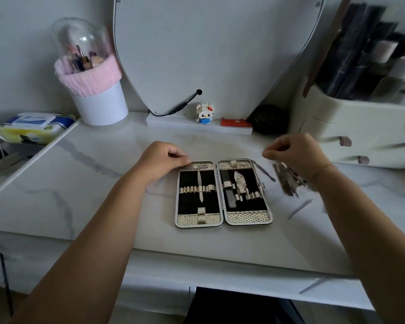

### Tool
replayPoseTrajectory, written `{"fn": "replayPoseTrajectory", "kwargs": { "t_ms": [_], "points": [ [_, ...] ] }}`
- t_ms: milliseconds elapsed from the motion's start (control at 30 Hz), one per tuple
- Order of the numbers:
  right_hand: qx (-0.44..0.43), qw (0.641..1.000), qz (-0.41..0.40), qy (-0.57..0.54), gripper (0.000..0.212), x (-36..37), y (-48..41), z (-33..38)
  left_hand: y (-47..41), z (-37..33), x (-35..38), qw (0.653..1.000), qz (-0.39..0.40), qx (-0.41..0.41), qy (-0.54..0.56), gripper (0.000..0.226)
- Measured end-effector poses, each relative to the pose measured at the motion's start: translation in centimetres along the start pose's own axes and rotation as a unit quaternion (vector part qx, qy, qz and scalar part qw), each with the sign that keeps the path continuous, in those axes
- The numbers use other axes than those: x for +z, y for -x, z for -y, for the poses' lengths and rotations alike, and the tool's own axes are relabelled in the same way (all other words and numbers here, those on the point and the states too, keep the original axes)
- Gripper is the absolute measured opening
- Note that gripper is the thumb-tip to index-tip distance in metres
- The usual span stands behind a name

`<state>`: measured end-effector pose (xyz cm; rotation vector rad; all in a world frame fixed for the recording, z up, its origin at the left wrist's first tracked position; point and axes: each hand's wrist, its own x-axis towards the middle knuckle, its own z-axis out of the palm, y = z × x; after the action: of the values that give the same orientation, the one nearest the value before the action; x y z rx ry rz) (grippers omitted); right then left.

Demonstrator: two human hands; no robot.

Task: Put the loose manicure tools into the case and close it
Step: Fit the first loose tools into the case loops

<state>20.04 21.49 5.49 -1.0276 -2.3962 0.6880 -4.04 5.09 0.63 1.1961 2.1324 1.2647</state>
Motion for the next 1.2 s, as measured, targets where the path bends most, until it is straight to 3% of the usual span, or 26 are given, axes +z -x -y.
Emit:
{"fn": "replayPoseTrajectory", "kwargs": {
  "t_ms": [767, 1000, 1200],
  "points": [
    [0.068, 0.976, 0.04, 0.204, 0.019, 1.9, 1.5, -1.3, 0.2, -0.2, -0.1, 1.0, 0.003, -0.003, 0.004, 0.004],
    [0.05, 0.974, 0.059, 0.212, 0.028, 2.1, 1.7, -1.6, 0.2, -0.1, 0.0, 1.0, 0.0, -0.002, -0.006, 0.006],
    [0.042, 0.984, 0.032, 0.169, 0.015, 1.4, 2.3, -2.1, 0.1, 0.1, -0.1, 1.0, 0.003, -0.002, 0.0, 0.005]
  ]
}}
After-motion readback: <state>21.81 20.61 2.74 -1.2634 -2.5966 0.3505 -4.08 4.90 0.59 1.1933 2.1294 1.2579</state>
